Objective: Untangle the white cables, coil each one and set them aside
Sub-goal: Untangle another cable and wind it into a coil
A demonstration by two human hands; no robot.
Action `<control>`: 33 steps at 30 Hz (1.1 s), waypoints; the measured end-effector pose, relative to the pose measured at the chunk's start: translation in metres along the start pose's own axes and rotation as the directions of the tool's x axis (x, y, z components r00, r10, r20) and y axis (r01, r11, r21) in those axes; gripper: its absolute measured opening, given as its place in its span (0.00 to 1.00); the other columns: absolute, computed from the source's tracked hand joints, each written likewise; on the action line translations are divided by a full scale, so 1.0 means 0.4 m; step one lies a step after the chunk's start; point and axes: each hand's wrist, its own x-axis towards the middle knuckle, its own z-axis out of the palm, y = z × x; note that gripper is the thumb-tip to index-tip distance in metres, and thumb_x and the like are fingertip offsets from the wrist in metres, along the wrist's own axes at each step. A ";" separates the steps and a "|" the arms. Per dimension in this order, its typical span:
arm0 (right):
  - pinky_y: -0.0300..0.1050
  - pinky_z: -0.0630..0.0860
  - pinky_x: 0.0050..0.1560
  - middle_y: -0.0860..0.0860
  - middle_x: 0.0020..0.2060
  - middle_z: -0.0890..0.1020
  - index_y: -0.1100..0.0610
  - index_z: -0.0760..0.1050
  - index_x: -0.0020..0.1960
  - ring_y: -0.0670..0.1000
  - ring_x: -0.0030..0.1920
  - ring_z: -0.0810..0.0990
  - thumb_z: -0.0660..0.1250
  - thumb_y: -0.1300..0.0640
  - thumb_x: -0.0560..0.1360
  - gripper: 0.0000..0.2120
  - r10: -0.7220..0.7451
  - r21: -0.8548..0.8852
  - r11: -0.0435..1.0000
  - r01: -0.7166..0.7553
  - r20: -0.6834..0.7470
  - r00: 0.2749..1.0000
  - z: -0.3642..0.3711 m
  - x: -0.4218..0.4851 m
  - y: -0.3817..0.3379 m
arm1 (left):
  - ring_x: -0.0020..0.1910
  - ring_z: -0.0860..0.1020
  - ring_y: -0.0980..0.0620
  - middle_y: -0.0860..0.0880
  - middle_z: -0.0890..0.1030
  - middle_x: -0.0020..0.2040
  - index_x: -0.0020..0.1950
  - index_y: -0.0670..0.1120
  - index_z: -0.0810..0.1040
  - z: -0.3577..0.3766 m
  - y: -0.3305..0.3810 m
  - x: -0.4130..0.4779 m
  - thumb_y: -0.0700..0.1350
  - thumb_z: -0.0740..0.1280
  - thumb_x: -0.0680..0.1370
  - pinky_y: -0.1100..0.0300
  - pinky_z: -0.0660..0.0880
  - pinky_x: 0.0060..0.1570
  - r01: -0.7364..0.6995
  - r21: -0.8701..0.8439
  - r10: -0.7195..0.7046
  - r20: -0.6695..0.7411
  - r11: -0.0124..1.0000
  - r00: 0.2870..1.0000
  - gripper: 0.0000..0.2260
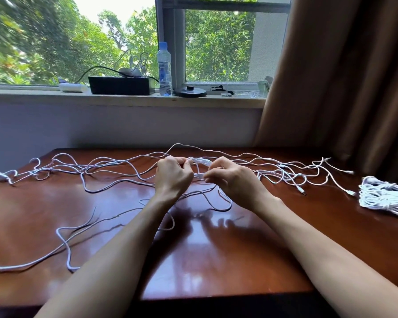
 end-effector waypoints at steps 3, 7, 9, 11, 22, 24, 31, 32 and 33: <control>0.55 0.80 0.40 0.47 0.46 0.83 0.49 0.83 0.51 0.54 0.42 0.83 0.61 0.42 0.79 0.16 0.104 0.018 0.994 -0.103 -0.050 0.993 -0.001 0.002 0.000 | 0.32 0.80 0.44 0.45 0.81 0.28 0.41 0.45 0.86 0.009 -0.002 -0.008 0.52 0.65 0.76 0.51 0.76 0.36 -0.066 0.002 0.066 0.033 0.998 0.997 0.14; 0.54 0.80 0.44 0.43 0.41 0.86 0.46 0.79 0.51 0.49 0.44 0.85 0.60 0.47 0.77 0.10 0.271 0.116 0.957 -0.264 -0.042 0.962 -0.002 0.004 -0.005 | 0.33 0.80 0.50 0.47 0.85 0.34 0.46 0.45 0.87 0.017 0.004 -0.014 0.44 0.68 0.77 0.55 0.76 0.37 -0.170 -0.053 0.173 0.059 0.984 0.983 0.08; 0.53 0.80 0.44 0.42 0.37 0.85 0.45 0.78 0.49 0.45 0.40 0.85 0.62 0.54 0.77 0.07 0.361 0.180 0.919 -0.351 -0.029 0.932 -0.005 0.007 -0.001 | 0.33 0.79 0.58 0.50 0.86 0.39 0.48 0.46 0.87 0.021 0.008 -0.015 0.45 0.67 0.76 0.59 0.76 0.39 -0.199 -0.108 0.208 0.084 0.974 0.975 0.09; 0.52 0.81 0.44 0.44 0.33 0.85 0.45 0.78 0.45 0.44 0.35 0.84 0.64 0.58 0.79 0.09 0.430 0.249 0.879 -0.407 -0.043 0.902 -0.011 0.010 -0.002 | 0.38 0.81 0.61 0.53 0.87 0.42 0.50 0.46 0.87 0.026 0.010 -0.013 0.45 0.67 0.76 0.62 0.78 0.42 -0.198 -0.180 0.222 0.123 0.963 0.967 0.09; 0.35 0.65 0.23 0.47 0.20 0.72 0.57 0.77 0.44 0.43 0.20 0.68 0.60 0.58 0.85 0.13 0.715 0.610 0.548 -0.573 0.014 0.699 -0.033 0.030 0.003 | 0.32 0.76 0.65 0.57 0.82 0.35 0.52 0.35 0.83 0.029 0.054 -0.028 0.33 0.64 0.81 0.73 0.71 0.37 0.027 -0.501 0.160 0.327 0.865 0.931 0.07; 0.36 0.64 0.23 0.46 0.20 0.70 0.55 0.77 0.43 0.43 0.20 0.66 0.60 0.57 0.85 0.13 0.745 0.635 0.499 -0.590 0.033 0.666 -0.032 0.030 0.012 | 0.29 0.74 0.65 0.60 0.80 0.31 0.52 0.34 0.82 0.030 0.057 -0.031 0.33 0.64 0.81 0.74 0.69 0.34 0.019 -0.498 0.175 0.340 0.867 0.924 0.07; 0.37 0.64 0.24 0.50 0.28 0.71 0.56 0.77 0.42 0.43 0.24 0.65 0.61 0.54 0.85 0.14 0.778 0.647 0.416 -0.640 0.111 0.618 -0.032 0.036 0.014 | 0.27 0.73 0.65 0.61 0.78 0.28 0.51 0.36 0.82 0.021 0.064 -0.027 0.31 0.64 0.81 0.74 0.67 0.33 -0.026 -0.486 0.219 0.346 0.874 0.912 0.07; 0.36 0.64 0.22 0.51 0.29 0.71 0.57 0.77 0.44 0.43 0.22 0.65 0.61 0.54 0.85 0.14 0.780 0.654 0.400 -0.642 0.124 0.613 -0.036 0.037 0.013 | 0.28 0.73 0.65 0.61 0.79 0.29 0.51 0.36 0.82 0.020 0.065 -0.026 0.31 0.65 0.80 0.74 0.68 0.34 -0.025 -0.484 0.219 0.349 0.875 0.911 0.06; 0.34 0.63 0.21 0.51 0.27 0.71 0.59 0.78 0.45 0.42 0.21 0.65 0.61 0.54 0.85 0.13 0.784 0.667 0.377 -0.643 0.140 0.605 -0.040 0.037 0.012 | 0.29 0.74 0.65 0.60 0.80 0.30 0.50 0.36 0.82 0.020 0.064 -0.026 0.32 0.65 0.80 0.74 0.69 0.35 -0.023 -0.484 0.220 0.354 0.875 0.909 0.06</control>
